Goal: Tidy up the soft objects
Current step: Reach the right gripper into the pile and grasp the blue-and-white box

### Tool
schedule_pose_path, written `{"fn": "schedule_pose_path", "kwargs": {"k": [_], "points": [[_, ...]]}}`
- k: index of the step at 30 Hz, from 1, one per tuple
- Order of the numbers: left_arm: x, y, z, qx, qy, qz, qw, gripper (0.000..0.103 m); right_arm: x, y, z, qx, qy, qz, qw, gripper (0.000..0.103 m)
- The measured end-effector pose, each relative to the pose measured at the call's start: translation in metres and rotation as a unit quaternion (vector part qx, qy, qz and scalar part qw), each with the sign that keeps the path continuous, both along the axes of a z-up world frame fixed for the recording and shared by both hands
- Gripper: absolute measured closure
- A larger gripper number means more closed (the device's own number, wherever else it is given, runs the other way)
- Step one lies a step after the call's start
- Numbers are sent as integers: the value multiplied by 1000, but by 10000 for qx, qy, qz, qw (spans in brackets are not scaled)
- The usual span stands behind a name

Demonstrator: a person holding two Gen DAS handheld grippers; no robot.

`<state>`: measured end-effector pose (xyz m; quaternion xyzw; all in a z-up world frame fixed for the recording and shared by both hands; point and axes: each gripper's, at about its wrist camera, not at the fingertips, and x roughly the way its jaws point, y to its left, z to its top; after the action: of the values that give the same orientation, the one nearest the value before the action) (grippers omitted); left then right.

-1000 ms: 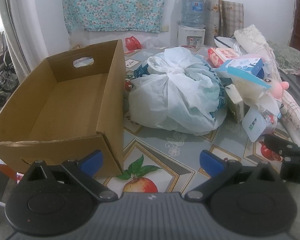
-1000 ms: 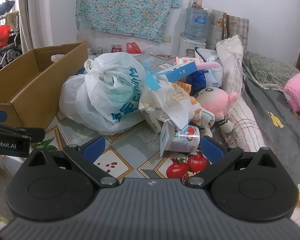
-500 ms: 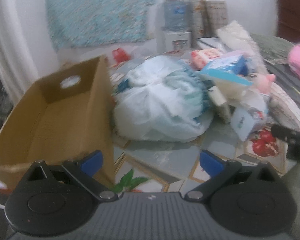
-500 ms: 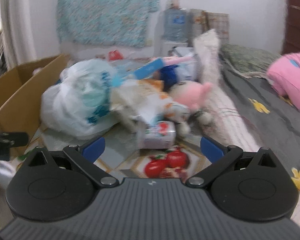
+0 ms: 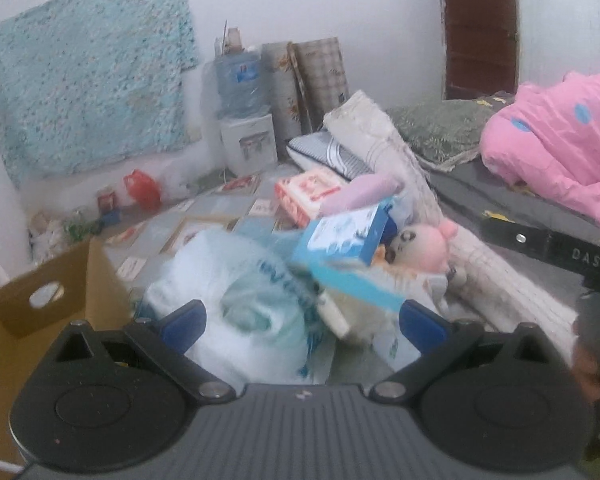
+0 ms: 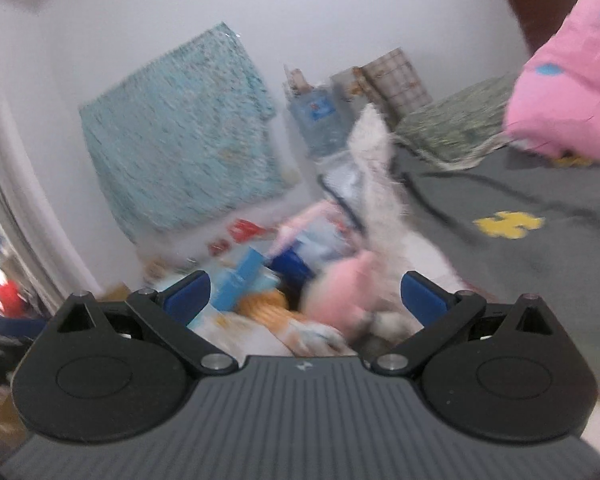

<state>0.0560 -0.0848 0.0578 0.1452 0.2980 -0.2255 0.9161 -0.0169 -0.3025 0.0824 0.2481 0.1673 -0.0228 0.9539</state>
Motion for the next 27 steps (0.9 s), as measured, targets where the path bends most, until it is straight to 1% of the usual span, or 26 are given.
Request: {"fn": "schedule_pose_path", "kwargs": {"k": [3,5,7,9,11,12,13,14,15,16,17,18,19,20,21,22,23,26,27], "points": [[10,-17,-13,-115,-90,-39,9999,2,29,-5,-7,512,-141,308,9981,1],[19,-24,-23,-256,-59,-27,9997,10,52,-5,-13,880,-165,501,9947,1],[28,-29,-30,-341,-113,86,9993,19,74,-8,-19,1157,-115,664,9910,3],[38,-34,-36,-457,-43,150,9988,23,96,-11,-25,1476,-41,830,9856,7],[48,-34,-41,-575,65,160,9982,34,113,-11,-30,1652,30,987,9813,14],[53,-35,-42,-644,166,173,9976,36,119,-10,-33,1697,76,1038,9800,16],[57,-36,-42,-728,259,168,9969,40,125,-9,-35,1740,124,1088,9786,23],[60,-36,-43,-817,311,145,9961,45,130,-8,-38,1799,166,1132,9770,26],[63,-39,-45,-891,345,113,9954,46,135,-7,-40,1849,194,1179,9755,30],[67,-41,-47,-915,373,96,9951,50,139,-6,-42,1897,213,1225,9739,36],[71,-45,-51,-895,425,103,9950,58,143,-5,-43,1920,235,1258,9730,43],[74,-47,-54,-864,496,101,9950,62,144,-4,-45,1919,263,1270,9728,46],[76,-50,-57,-831,579,83,9948,65,149,-4,-47,1930,303,1279,9723,53],[77,-51,-60,-796,597,107,9950,65,152,-4,-49,1956,333,1287,9716,59],[77,-52,-63,-754,573,131,9954,66,154,-4,-51,1984,375,1286,9709,63],[77,-53,-65,-724,547,136,9958,66,150,-3,-54,2002,410,1289,9704,74],[77,-53,-66,-716,539,135,9959,67,152,-3,-55,2002,426,1290,9703,79],[77,-51,-67,-753,564,148,9955,67,150,-4,-55,2062,364,1308,9691,80],[77,-50,-67,-760,571,160,9953,67,150,-5,-54,2074,325,1313,9689,82]]}}
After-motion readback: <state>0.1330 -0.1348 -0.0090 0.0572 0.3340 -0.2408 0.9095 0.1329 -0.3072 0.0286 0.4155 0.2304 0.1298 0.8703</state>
